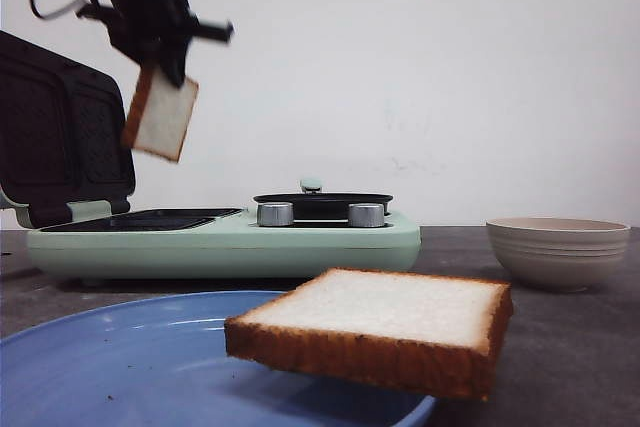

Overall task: Make breakfast with bread and shrimp
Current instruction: 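Carry the bread with the left gripper and drop it into the sandwich plate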

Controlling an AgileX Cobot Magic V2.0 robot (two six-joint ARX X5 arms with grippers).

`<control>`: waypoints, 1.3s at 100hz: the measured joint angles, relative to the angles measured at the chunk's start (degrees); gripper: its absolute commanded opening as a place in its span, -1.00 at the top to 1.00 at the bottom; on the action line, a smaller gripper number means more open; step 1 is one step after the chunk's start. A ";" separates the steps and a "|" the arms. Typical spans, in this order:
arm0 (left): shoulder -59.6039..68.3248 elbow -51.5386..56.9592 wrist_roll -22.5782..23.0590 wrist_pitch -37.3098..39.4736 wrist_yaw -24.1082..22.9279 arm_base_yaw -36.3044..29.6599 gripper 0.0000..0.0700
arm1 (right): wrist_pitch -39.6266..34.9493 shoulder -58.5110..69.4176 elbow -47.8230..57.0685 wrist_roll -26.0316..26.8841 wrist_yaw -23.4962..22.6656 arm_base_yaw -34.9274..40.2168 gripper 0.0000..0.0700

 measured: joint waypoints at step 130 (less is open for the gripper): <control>9.81 -0.04 14.67 7.19 -6.23 -2.97 -0.98 | -0.31 2.51 0.00 -2.40 0.00 0.00 -0.60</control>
